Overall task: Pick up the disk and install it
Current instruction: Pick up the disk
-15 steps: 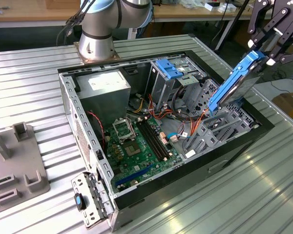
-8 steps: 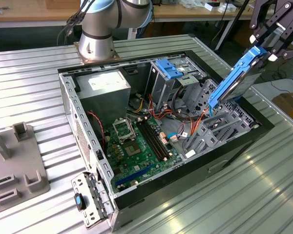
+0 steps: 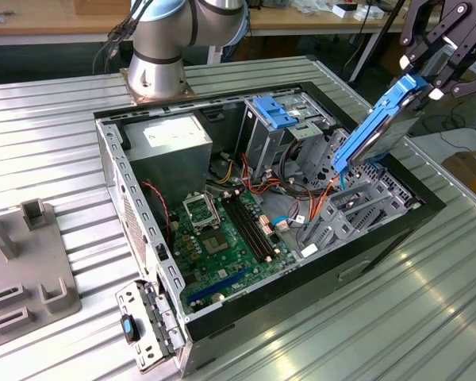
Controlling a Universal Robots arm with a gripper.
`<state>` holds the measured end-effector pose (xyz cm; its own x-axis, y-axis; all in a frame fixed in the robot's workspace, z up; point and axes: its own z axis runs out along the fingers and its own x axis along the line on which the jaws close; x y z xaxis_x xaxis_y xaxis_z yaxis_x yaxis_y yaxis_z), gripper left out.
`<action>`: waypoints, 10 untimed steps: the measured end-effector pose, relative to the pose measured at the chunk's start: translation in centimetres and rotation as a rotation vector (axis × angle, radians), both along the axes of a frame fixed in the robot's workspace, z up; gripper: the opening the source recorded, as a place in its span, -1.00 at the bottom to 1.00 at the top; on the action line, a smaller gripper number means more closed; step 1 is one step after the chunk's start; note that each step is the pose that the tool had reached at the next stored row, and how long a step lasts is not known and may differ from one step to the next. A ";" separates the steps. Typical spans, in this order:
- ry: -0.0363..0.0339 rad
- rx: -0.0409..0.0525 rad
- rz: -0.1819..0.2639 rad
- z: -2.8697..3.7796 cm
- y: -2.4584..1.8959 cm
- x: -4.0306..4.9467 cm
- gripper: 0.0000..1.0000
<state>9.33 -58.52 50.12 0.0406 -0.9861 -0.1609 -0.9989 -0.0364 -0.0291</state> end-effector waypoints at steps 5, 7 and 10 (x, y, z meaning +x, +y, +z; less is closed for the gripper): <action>-0.0097 0.0093 0.000 0.04 -0.28 -1.10 -0.27; -0.0123 0.0102 0.000 0.24 -0.55 -1.12 -0.27; -0.0210 0.0104 0.000 0.24 -1.68 -1.59 -0.27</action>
<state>7.74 -60.20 50.36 0.0441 -0.9844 -0.1702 -0.9981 -0.0360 -0.0505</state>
